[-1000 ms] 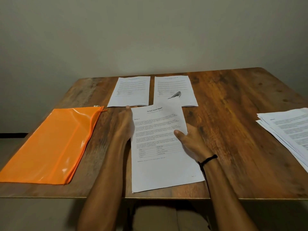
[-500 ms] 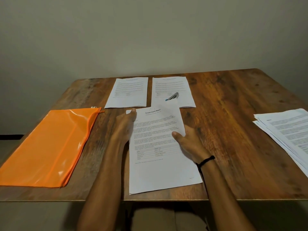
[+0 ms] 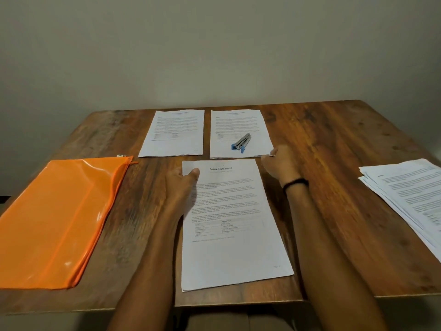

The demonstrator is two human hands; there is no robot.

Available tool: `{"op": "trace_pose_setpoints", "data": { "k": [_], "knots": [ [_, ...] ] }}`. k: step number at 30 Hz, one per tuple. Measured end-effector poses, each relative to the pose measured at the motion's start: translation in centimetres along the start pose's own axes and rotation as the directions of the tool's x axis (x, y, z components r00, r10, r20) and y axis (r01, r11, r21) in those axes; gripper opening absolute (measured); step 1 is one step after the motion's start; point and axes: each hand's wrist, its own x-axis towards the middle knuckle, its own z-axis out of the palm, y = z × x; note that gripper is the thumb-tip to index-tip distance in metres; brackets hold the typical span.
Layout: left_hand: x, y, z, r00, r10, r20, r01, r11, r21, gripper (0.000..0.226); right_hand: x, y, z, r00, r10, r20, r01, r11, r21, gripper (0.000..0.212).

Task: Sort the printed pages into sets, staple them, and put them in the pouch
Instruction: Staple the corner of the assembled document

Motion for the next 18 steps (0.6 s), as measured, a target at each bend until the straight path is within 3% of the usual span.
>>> {"op": "trace_pose_setpoints", "data": {
  "k": [3,6,9,11,15,16,18],
  "knots": [
    [0.3,-0.4,0.1,0.998,0.055,-0.005,-0.055,0.997,0.052,0.003,5.6,-3.8,2.3,0.999,0.017,0.031,-0.019,0.996,0.090,0.028],
    [0.7,-0.6,0.1,0.997,0.072,0.002,-0.072,0.992,0.106,0.003,8.7,-6.3,5.3,0.993,0.093,0.075,-0.087,0.993,-0.083,0.067],
    [0.9,-1.0,0.2,0.997,0.076,0.015,-0.077,0.991,0.108,0.004,10.7,-6.4,8.2,0.980,0.188,0.067,-0.168,0.960,-0.223,0.082],
    [1.1,-1.2,0.2,0.996,0.083,0.023,-0.085,0.991,0.102,0.004,11.7,-6.3,9.2,0.981,0.174,0.090,-0.142,0.948,-0.285,0.064],
    [1.5,-1.7,0.2,0.996,0.074,0.040,-0.076,0.995,0.064,0.009,11.4,-7.6,7.5,0.952,0.092,0.293,-0.010,0.962,-0.272,0.013],
    [1.5,-1.7,0.2,0.997,0.066,0.046,-0.067,0.997,0.043,0.012,11.0,-7.8,6.6,0.948,0.071,0.310,-0.010,0.981,-0.194,0.013],
    [1.6,-1.8,0.3,0.997,0.058,0.051,-0.060,0.998,0.027,0.014,9.7,-8.1,4.9,0.929,0.091,0.358,-0.169,0.966,0.193,0.010]
  ]
}}
